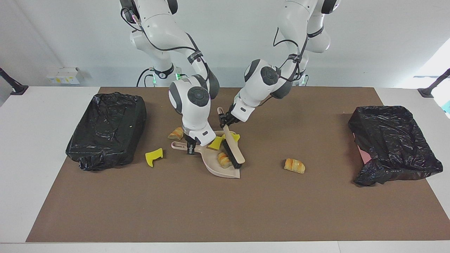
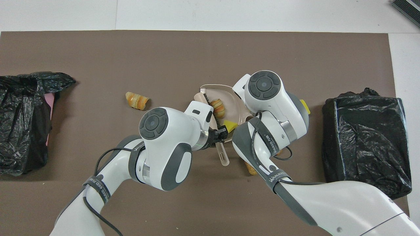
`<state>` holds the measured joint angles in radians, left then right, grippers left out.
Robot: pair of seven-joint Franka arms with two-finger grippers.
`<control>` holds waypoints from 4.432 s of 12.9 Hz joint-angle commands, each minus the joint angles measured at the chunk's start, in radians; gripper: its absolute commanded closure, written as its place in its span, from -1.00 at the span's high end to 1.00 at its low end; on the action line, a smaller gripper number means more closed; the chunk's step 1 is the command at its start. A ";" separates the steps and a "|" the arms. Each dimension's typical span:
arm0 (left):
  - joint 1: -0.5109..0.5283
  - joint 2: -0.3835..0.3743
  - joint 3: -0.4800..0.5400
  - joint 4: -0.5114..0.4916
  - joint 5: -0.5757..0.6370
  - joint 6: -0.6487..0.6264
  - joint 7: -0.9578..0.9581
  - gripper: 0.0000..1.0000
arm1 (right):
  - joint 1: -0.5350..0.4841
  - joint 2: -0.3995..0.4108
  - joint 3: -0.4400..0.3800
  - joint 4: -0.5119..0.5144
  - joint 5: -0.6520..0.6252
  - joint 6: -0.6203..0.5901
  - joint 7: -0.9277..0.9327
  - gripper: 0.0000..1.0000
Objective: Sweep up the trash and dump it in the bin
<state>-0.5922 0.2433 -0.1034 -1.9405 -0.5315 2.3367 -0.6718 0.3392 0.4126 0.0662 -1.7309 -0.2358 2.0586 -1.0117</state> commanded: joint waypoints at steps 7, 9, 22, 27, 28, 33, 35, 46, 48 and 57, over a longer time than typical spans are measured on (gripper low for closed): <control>0.280 -0.073 0.019 0.092 0.372 -0.388 0.136 -1.00 | -0.008 -0.014 0.006 -0.033 -0.022 0.031 0.044 -1.00; 0.368 -0.070 0.028 0.095 0.396 -0.431 0.289 -1.00 | -0.008 -0.015 0.006 -0.035 -0.022 0.031 0.044 -1.00; 0.235 -0.047 0.017 -0.066 0.457 -0.261 0.439 -1.00 | -0.008 -0.015 0.006 -0.035 -0.020 0.031 0.044 -1.00; 0.059 -0.047 0.017 -0.068 0.286 -0.193 0.443 -1.00 | -0.009 -0.015 0.006 -0.038 -0.019 0.031 0.045 -1.00; 0.022 -0.033 0.016 -0.069 0.224 -0.127 0.440 -1.00 | -0.011 -0.015 0.006 -0.038 -0.017 0.031 0.045 -1.00; 0.006 -0.028 0.030 -0.038 0.077 -0.107 0.394 -1.00 | -0.012 -0.015 0.006 -0.038 -0.011 0.032 0.045 -1.00; 0.073 -0.067 0.034 -0.032 0.077 -0.196 0.362 -1.00 | -0.012 -0.014 0.006 -0.033 -0.008 0.041 0.073 -1.00; -0.069 -0.366 0.028 -0.371 0.390 -0.277 0.005 -1.00 | -0.242 -0.208 0.009 -0.001 0.105 -0.076 -0.109 -1.00; -0.115 -0.412 0.025 -0.420 0.390 -0.283 -0.043 -1.00 | -0.317 -0.273 0.007 -0.010 0.105 -0.167 -0.201 -1.00; -0.324 -0.484 0.027 -0.609 0.389 -0.108 -0.278 1.00 | -0.768 -0.561 0.001 -0.289 -0.084 -0.085 -0.654 -1.00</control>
<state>-0.9108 -0.2114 -0.0957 -2.5336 -0.1631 2.2200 -0.9339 -0.3701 -0.0400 0.0527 -1.8465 -0.2278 1.8386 -1.6439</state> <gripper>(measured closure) 0.652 0.687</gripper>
